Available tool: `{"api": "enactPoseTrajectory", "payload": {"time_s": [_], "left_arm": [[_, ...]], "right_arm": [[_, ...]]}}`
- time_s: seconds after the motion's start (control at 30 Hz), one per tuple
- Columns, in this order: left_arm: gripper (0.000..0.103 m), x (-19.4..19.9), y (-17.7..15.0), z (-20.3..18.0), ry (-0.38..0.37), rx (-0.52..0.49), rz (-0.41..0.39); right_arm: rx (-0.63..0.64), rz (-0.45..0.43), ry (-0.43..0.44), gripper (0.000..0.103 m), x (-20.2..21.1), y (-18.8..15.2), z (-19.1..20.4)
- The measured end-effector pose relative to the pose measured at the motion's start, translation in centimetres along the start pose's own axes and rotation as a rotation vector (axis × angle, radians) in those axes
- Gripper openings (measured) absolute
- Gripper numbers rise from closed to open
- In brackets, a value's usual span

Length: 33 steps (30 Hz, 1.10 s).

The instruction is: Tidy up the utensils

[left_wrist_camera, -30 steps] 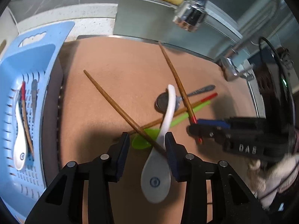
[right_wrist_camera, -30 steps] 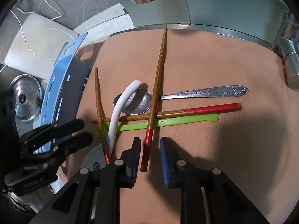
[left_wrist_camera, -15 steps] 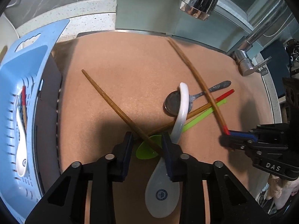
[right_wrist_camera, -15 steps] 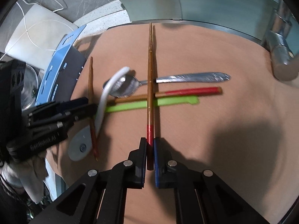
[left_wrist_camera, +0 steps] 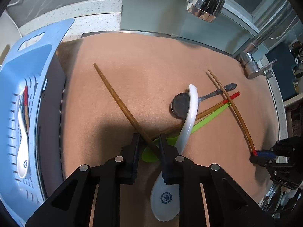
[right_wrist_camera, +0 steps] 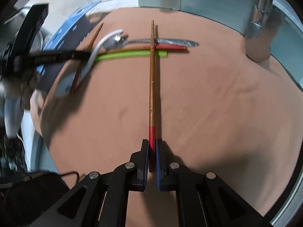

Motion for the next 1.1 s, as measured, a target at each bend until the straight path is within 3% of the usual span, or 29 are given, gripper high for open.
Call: {"api": "enactPoseTrajectory", "payload": {"time_s": [0.13,0.37,0.63,0.93,1.1], "left_arm": [[0.014,0.2,0.0,0.0,-0.02,0.017,-0.01],[0.006,0.9,-0.6,-0.6,-0.055,0.037,-0.033],[0.006,1.2,-2.2,-2.4,-0.1,0.031,-0.031],[0.006,2.8,-3.7,-4.8,-0.144,0.023,-0.078],[0.006,4.0,-3.7,-4.3,-0.169,0.068,-0.122]], "right_arm": [[0.036,0.014,-0.028,0.006,0.3,-1.5,-1.1],[-0.016,0.024,-0.014,0.006,0.6,-2.3,-2.8],[-0.005,0.026,-0.03,0.006,0.7,-2.6,-3.1],[-0.126,0.044,0.014,0.006,1.1,-3.5,-4.6],[-0.152,0.037,0.024,0.006,1.1,-4.2,-4.7]]}}
Point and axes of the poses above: each gripper's, at about its wrist camera, not at the fingertips, and x roughly against the way its jaws point, z to its left, y to its top, the point moved 8 cm from there along -x, roughly the way its jaws point, and after that the axes turned 9 degrees about -y, right-handed, at the moved point
